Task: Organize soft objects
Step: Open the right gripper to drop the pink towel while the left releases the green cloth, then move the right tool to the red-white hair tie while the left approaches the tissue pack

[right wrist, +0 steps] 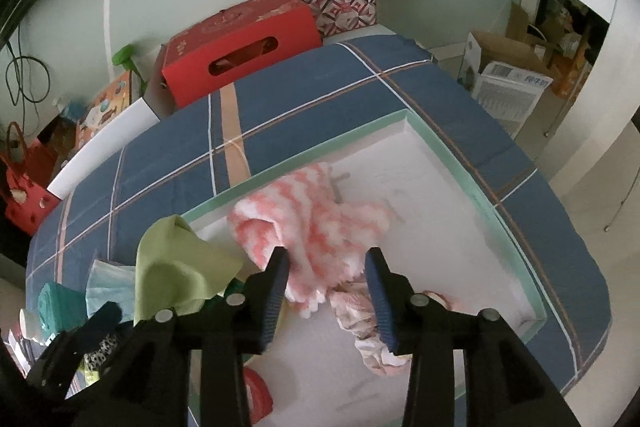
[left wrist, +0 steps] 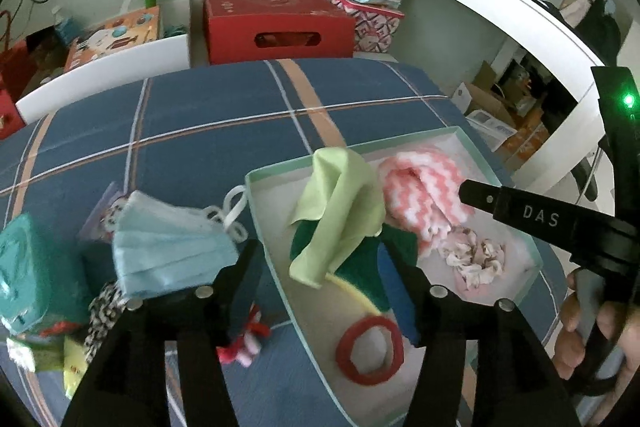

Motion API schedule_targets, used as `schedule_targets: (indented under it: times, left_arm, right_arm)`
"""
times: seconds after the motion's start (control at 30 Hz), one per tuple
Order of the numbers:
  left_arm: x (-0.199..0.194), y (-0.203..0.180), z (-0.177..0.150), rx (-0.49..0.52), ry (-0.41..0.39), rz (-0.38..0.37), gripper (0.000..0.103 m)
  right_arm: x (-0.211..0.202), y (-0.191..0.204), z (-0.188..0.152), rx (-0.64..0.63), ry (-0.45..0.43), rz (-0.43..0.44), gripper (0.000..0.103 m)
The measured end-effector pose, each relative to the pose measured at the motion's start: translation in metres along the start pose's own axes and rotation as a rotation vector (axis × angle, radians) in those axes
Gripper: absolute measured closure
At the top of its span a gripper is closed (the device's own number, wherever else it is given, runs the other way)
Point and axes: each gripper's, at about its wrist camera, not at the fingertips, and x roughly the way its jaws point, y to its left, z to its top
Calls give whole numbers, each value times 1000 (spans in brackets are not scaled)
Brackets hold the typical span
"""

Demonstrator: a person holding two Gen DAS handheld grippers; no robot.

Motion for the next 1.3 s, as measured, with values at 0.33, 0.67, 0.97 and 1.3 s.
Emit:
schedule_targets:
  times: [0.33,0.67,0.97,1.3]
  left_arm:
    - [-22,28,-14,-73,44,99,25]
    - [-57,88,-25,-211,9,193,16]
    - [-99,147,-45,-341,-51,289,16]
    - [-118,198,-70,-477,-66,320,14]
  right_arm:
    - [-4,3,-2,-35,9,-37,30]
    - [-14,18,-2,-83,-32,-21,0]
    - [-31,73,-12,-193,-72,115,0]
    - [-38,142,-43,-343,-64,224,0]
